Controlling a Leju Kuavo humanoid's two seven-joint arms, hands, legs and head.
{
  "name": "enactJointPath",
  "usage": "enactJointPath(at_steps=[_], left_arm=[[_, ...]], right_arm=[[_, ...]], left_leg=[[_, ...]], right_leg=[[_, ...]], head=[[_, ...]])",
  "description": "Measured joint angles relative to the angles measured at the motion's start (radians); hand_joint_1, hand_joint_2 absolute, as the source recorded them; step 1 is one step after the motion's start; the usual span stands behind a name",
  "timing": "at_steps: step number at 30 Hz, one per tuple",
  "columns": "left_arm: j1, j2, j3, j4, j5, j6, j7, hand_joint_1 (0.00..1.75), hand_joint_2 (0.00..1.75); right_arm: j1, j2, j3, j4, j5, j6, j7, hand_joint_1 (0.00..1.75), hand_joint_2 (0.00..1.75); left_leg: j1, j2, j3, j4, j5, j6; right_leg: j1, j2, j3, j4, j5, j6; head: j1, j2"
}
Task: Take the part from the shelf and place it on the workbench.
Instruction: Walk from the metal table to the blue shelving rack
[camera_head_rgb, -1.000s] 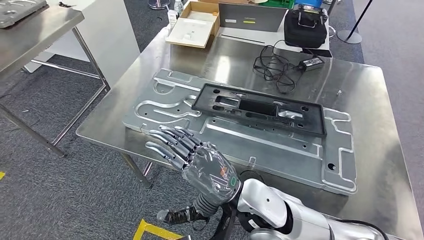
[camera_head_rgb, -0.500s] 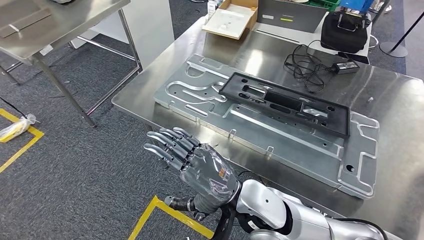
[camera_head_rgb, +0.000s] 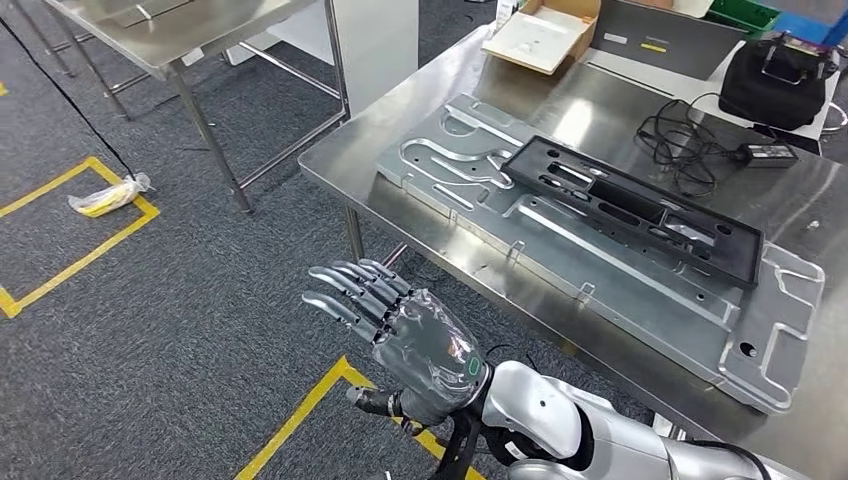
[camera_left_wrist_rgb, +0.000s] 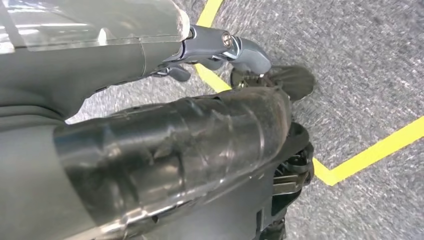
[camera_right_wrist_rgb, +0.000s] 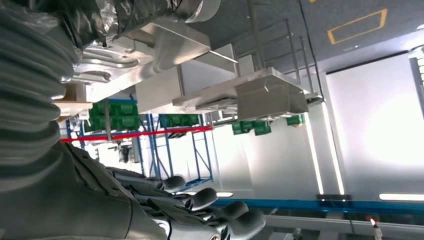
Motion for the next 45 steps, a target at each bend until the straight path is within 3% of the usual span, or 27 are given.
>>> enactJointPath(at_steps=[2,4,6,7,9,11,13,14,16,18,19,21,22,23,25,27,29,30,32,34,36,37,38,40,42,44,45], left_arm=[[0.002,0.0,-0.001,0.0,0.0,0.0,0.0,0.0,0.0],[0.001,0.001,-0.002,0.0,0.001,-0.001,0.0,0.0,0.0],[-0.001,0.001,-0.003,0.0,0.003,-0.001,0.0,0.0,0.0],[-0.002,0.001,-0.003,0.0,0.004,-0.001,0.0,0.0,0.0],[-0.003,0.001,-0.004,0.0,0.006,-0.002,0.0,0.0,0.0],[-0.004,0.001,-0.004,-0.001,0.006,-0.002,0.0,0.0,0.0],[-0.008,0.001,-0.004,-0.002,0.006,-0.002,-0.001,0.0,0.0],[-0.01,0.001,-0.004,-0.003,0.006,-0.002,-0.002,0.0,0.0],[-0.009,0.002,-0.004,-0.003,0.007,-0.002,-0.002,0.0,0.0],[-0.005,0.003,-0.004,-0.003,0.007,-0.002,-0.001,0.0,0.0],[-0.004,0.004,-0.004,-0.003,0.008,-0.003,-0.001,0.0,0.0],[-0.004,0.004,-0.004,-0.003,0.01,-0.004,0.0,0.0,0.0],[-0.004,0.004,-0.004,-0.003,0.011,-0.005,0.0,0.0,0.0],[-0.004,0.003,-0.004,-0.003,0.012,-0.005,0.0,0.0,0.0],[-0.003,0.004,-0.004,-0.003,0.014,-0.005,0.0,0.0,0.0],[-0.005,0.003,-0.004,-0.004,0.014,-0.005,0.001,0.0,0.0],[-0.007,0.001,-0.004,-0.004,0.014,-0.005,0.001,0.0,0.0],[-0.006,0.001,-0.004,-0.004,0.014,-0.005,0.001,0.0,0.0],[-0.002,0.001,-0.004,-0.004,0.014,-0.005,0.002,0.0,0.0],[0.0,0.001,-0.004,-0.003,0.014,-0.005,0.003,0.0,0.0],[-0.002,0.002,-0.004,-0.003,0.014,-0.004,0.003,0.0,0.0],[-0.003,0.002,-0.004,-0.003,0.014,-0.004,0.003,0.0,0.0],[-0.004,0.002,-0.004,-0.003,0.014,-0.004,0.003,0.0,0.0],[-0.005,0.002,-0.004,-0.004,0.013,-0.005,-0.001,0.0,0.0],[-0.006,0.001,-0.004,-0.005,0.012,-0.005,-0.014,0.0,0.0],[-0.012,0.0,-0.005,-0.009,0.01,-0.005,-0.029,0.0,0.0],[-0.015,0.0,-0.005,-0.011,0.01,-0.005,-0.034,0.0,0.0]], right_arm=[[-0.001,-0.002,0.0,-0.001,0.0,0.0,0.0,0.0,1.75],[0.001,-0.003,0.0,-0.002,-0.003,0.001,-0.001,0.0,1.75],[0.003,-0.007,0.0,-0.001,-0.01,0.003,-0.009,0.0,1.75],[0.005,-0.01,0.001,0.0,-0.014,0.006,-0.014,0.0,1.75],[0.008,-0.015,0.003,0.002,-0.02,0.011,-0.023,0.0,1.75],[0.011,-0.02,0.004,0.003,-0.023,0.016,-0.028,0.0,1.75],[0.011,-0.025,0.005,0.003,-0.024,0.018,-0.031,0.0,1.75],[0.012,-0.027,0.005,0.002,-0.024,0.018,-0.032,0.0,1.75],[0.013,-0.03,0.005,0.003,-0.025,0.018,-0.032,0.0,1.75],[0.016,-0.033,0.007,0.005,-0.028,0.023,-0.033,0.0,1.75],[0.018,-0.035,0.008,0.007,-0.031,0.027,-0.034,0.0,1.75],[0.024,-0.04,0.012,0.013,-0.036,0.034,-0.036,0.0,1.75],[0.027,-0.042,0.014,0.019,-0.035,0.036,-0.037,0.0,1.75],[0.031,-0.043,0.016,0.026,-0.033,0.036,-0.038,0.0,1.75],[0.036,-0.044,0.02,0.039,-0.028,0.035,-0.039,0.0,1.75],[0.038,-0.044,0.023,0.048,-0.026,0.035,-0.038,0.0,1.75],[0.039,-0.045,0.025,0.056,-0.026,0.034,-0.038,0.0,1.75],[0.04,-0.045,0.025,0.06,-0.025,0.034,-0.037,0.0,1.75],[0.041,-0.045,0.027,0.068,-0.025,0.034,-0.036,0.0,1.75],[0.042,-0.045,0.027,0.074,-0.025,0.033,-0.035,0.0,1.75],[0.046,-0.045,0.028,0.079,-0.025,0.033,-0.034,0.0,1.75],[0.048,-0.045,0.028,0.081,-0.024,0.033,-0.033,0.0,1.75],[0.049,-0.045,0.028,0.083,-0.024,0.033,-0.033,0.0,1.75],[0.05,-0.045,0.029,0.087,-0.023,0.032,-0.032,0.0,1.75],[0.051,-0.045,0.029,0.088,-0.021,0.032,-0.032,0.0,1.75],[0.052,-0.047,0.029,0.089,-0.02,0.029,-0.032,0.0,1.75],[0.052,-0.047,0.029,0.091,-0.019,0.028,-0.033,0.0,1.75]], left_leg=[[0.001,0.008,-0.01,0.004,-0.005,-0.011],[0.002,0.054,-0.034,0.071,-0.085,-0.019],[0.007,0.086,-0.064,0.192,-0.178,-0.03],[0.011,0.09,-0.071,0.246,-0.192,-0.036],[0.02,0.098,-0.051,0.284,-0.153,-0.047],[0.027,0.129,0.036,0.195,-0.11,-0.055],[0.023,0.168,0.136,0.053,-0.132,-0.05],[0.018,0.176,0.16,0.008,-0.15,-0.042],[0.009,0.161,0.155,-0.017,-0.148,-0.019],[0.007,0.142,0.134,-0.021,-0.124,0.002],[0.006,0.134,0.121,-0.022,-0.11,0.011],[0.002,0.113,0.089,-0.021,-0.083,0.023],[0.0,0.1,0.073,-0.02,-0.07,0.025],[-0.003,0.085,0.057,-0.019,-0.058,0.026],[-0.005,0.056,0.026,-0.013,-0.036,0.024],[-0.007,0.03,0.0,-0.006,-0.017,0.02],[-0.006,0.007,-0.014,-0.006,0.004,0.011],[-0.005,-0.004,-0.018,-0.009,0.016,0.004],[-0.004,-0.019,-0.027,-0.018,0.034,-0.009],[-0.006,0.016,-0.05,0.018,-0.015,-0.017],[-0.001,0.072,-0.081,0.129,-0.122,-0.023],[0.003,0.085,-0.094,0.195,-0.159,-0.03],[0.008,0.091,-0.099,0.249,-0.171,-0.036],[0.021,0.1,-0.071,0.281,-0.122,-0.05],[0.033,0.135,0.026,0.192,-0.077,-0.062],[0.03,0.178,0.14,0.044,-0.114,-0.06],[0.025,0.187,0.171,-0.006,-0.137,-0.052]], right_leg=[[-0.004,-0.027,-0.008,-0.011,0.021,-0.01],[-0.007,-0.058,-0.025,-0.021,0.045,-0.024],[-0.004,-0.088,-0.051,-0.019,0.063,-0.031],[-0.003,-0.103,-0.065,-0.016,0.072,-0.029],[-0.004,-0.132,-0.096,-0.007,0.088,-0.023],[-0.004,-0.158,-0.126,0.01,0.099,-0.014],[-0.003,-0.182,-0.146,0.029,0.107,-0.002],[-0.002,-0.193,-0.15,0.033,0.112,0.004],[-0.007,-0.214,-0.156,0.033,0.126,0.02],[-0.017,-0.18,-0.169,0.053,0.092,0.034],[-0.019,-0.145,-0.181,0.088,0.048,0.038],[-0.018,-0.085,-0.207,0.204,-0.055,0.038],[-0.016,-0.074,-0.215,0.262,-0.084,0.035],[-0.014,-0.069,-0.212,0.297,-0.089,0.031],[-0.008,-0.063,-0.159,0.265,-0.045,0.02],[-0.004,-0.029,-0.057,0.125,-0.008,0.004],[0.0,0.004,0.009,0.016,-0.011,-0.005],[0.002,0.007,0.018,-0.007,-0.015,-0.007],[0.002,-0.017,0.008,-0.017,0.006,-0.013],[-0.002,-0.048,-0.01,-0.033,0.034,-0.028],[-0.001,-0.079,-0.034,-0.039,0.059,-0.037],[0.0,-0.096,-0.048,-0.037,0.069,-0.037],[0.001,-0.112,-0.061,-0.036,0.076,-0.036],[-0.001,-0.144,-0.093,-0.028,0.091,-0.027],[-0.002,-0.171,-0.122,-0.013,0.103,-0.015],[-0.002,-0.193,-0.141,0.009,0.11,-0.001],[-0.003,-0.205,-0.147,0.016,0.115,0.007]], head=[[-0.001,0.0],[-0.002,0.0],[-0.003,0.0],[-0.003,0.0],[-0.003,0.0],[-0.003,0.0],[-0.002,0.0],[-0.001,0.0],[0.0,0.0],[0.0,0.0],[0.0,0.0],[0.0,0.0],[0.0,0.0],[0.0,0.0],[0.0,0.0],[0.0,0.0],[0.0,0.0],[0.0,0.0],[0.0,0.0],[-0.002,0.0],[-0.004,0.0],[-0.004,0.0],[-0.004,0.0],[-0.004,0.0],[-0.004,0.0],[-0.003,0.0],[-0.002,0.0]])
